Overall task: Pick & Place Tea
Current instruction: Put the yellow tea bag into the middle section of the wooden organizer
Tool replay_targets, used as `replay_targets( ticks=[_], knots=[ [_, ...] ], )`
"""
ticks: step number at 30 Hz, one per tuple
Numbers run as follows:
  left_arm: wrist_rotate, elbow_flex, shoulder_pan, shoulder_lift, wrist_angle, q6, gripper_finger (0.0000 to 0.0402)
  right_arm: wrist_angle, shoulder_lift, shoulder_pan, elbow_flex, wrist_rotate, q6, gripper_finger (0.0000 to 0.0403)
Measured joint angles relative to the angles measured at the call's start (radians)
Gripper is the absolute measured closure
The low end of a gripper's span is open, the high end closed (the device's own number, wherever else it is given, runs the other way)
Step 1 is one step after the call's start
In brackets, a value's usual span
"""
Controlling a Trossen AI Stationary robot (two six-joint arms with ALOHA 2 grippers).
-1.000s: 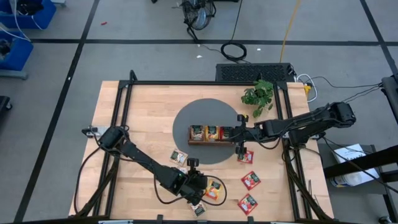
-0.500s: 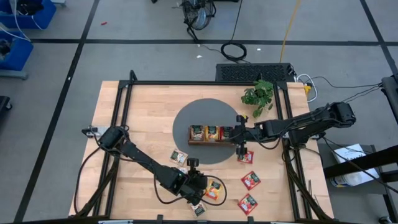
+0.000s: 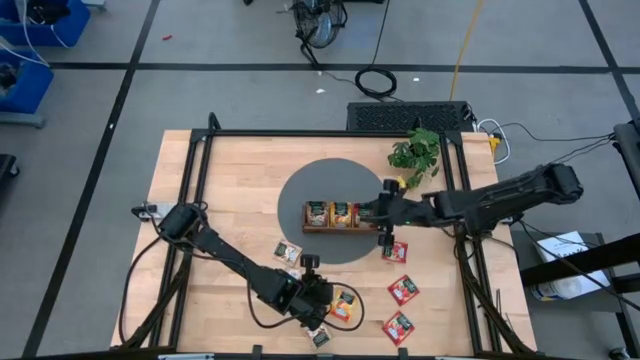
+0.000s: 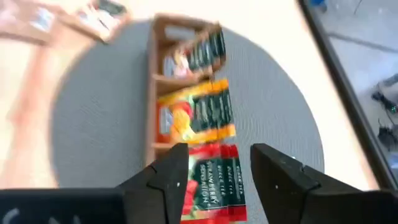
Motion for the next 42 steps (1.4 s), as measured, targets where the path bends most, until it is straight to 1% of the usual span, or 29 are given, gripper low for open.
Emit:
replay_targets(
  ticks=[2, 4, 7, 9, 11, 13, 15, 17, 20, 22, 25, 29, 32, 35, 37, 38, 42],
  knots=[
    [0.0, 0.0, -0.004, 0.0, -0.003, 0.0, 0.0371, 0.01, -0.037, 0.051, 0.0, 0.0, 0.021, 0.0264],
    [0.001, 0.0, -0.011, 0.0, -0.003, 0.0, 0.0371, 0.041, -0.062, 0.123, -0.006, -0.054, 0.049, 0.0288],
    [0.001, 0.0, -0.017, 0.0, 0.038, 0.007, 0.0371, 0.203, -0.061, 0.23, -0.068, -0.192, 0.077, 0.033],
    [0.01, 0.0, -0.018, 0.0, 0.093, 0.007, 0.0371, 0.366, -0.039, 0.286, -0.139, -0.255, 0.061, 0.0357],
    [0.067, 0.0, -0.012, 0.0, 0.151, 0.015, 0.0371, 0.548, -0.008, 0.331, -0.217, -0.267, 0.046, 0.0382],
    [0.158, 0.001, -0.008, 0.005, 0.21, 0.045, 0.0371, 0.721, 0.033, 0.361, -0.286, -0.281, 0.047, 0.0397],
    [0.237, 0.001, -0.011, 0.012, 0.26, 0.082, 0.0371, 0.854, 0.078, 0.382, -0.343, -0.285, 0.081, 0.0396],
    [0.311, 0.001, -0.016, 0.027, 0.319, 0.103, 0.0371, 0.939, 0.132, 0.395, -0.376, -0.286, 0.139, 0.0391],
    [0.353, 0.001, -0.025, 0.054, 0.357, 0.106, 0.0371, 0.993, 0.221, 0.406, -0.395, -0.286, 0.214, 0.0388],
    [0.352, 0.001, -0.024, 0.082, 0.355, 0.105, 0.0371, 1.012, 0.29, 0.412, -0.394, -0.294, 0.246, 0.0388],
    [0.352, -0.001, -0.022, 0.118, 0.329, 0.092, 0.0371, 1.099, 0.403, 0.408, -0.379, -0.359, 0.28, 0.0387],
    [0.358, 0.001, -0.001, 0.121, 0.355, 0.085, 0.0371, 1.185, 0.52, 0.389, -0.337, -0.364, 0.32, 0.0387],
    [0.368, 0.001, 0.008, 0.121, 0.347, 0.067, 0.0371, 1.188, 0.569, 0.367, -0.311, -0.37, 0.386, 0.0387],
    [0.369, 0.0, 0.006, 0.121, 0.342, 0.061, 0.0371, 1.177, 0.589, 0.328, -0.29, -0.465, 0.516, 0.0387],
    [0.374, 0.001, 0.004, 0.124, 0.338, 0.056, 0.0371, 1.177, 0.601, 0.308, -0.278, -0.545, 0.582, 0.0387],
    [0.376, 0.001, 0.004, 0.127, 0.333, 0.056, 0.0371, 1.173, 0.601, 0.302, -0.279, -0.569, 0.605, 0.0387],
    [0.376, 0.0, 0.01, 0.139, 0.338, 0.056, 0.0371, 1.127, 0.593, 0.29, -0.278, -0.574, 0.689, 0.0387]
  ],
)
